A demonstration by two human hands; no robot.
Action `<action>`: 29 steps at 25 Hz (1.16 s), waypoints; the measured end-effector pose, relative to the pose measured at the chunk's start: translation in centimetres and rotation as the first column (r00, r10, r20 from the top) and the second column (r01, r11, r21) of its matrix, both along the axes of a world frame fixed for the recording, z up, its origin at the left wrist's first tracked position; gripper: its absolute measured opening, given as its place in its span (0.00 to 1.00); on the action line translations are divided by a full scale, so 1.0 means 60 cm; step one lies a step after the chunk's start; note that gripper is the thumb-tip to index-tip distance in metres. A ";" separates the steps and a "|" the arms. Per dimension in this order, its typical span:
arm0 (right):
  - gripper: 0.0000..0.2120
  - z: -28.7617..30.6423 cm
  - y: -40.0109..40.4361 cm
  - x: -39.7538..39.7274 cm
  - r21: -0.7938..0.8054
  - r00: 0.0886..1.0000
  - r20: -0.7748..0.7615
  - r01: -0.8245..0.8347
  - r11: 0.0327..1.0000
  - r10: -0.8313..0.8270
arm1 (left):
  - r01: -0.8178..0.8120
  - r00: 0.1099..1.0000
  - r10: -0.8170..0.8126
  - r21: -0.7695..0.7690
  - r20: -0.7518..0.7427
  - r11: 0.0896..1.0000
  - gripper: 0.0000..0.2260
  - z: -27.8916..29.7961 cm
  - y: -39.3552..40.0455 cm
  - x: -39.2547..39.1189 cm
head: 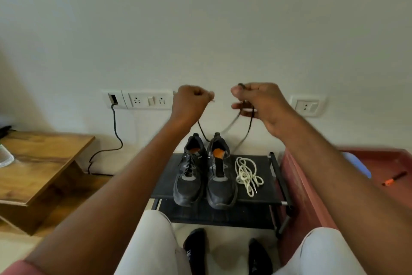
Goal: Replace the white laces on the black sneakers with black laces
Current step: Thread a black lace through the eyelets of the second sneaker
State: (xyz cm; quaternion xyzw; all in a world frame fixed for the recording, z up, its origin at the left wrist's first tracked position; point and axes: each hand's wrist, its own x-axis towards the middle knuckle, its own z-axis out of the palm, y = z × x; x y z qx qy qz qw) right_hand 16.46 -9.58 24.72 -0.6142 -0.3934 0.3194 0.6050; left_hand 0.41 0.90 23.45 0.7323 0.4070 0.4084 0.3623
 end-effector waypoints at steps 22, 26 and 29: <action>0.21 -0.427 0.068 0.022 -0.586 0.672 0.630 0.083 0.806 0.389 | 0.072 0.807 -0.282 -0.388 -0.518 0.919 0.12 -0.383 0.062 0.018; 0.22 -0.426 0.066 0.017 -0.596 0.645 0.656 0.123 0.794 0.392 | 0.035 0.976 -0.171 -0.676 -0.136 0.736 0.12 -0.347 0.073 0.002; 0.21 -0.424 0.066 0.013 -0.610 0.659 0.641 0.127 0.783 0.393 | -0.094 0.924 -0.115 -0.510 -0.364 0.855 0.11 -0.351 0.077 -0.010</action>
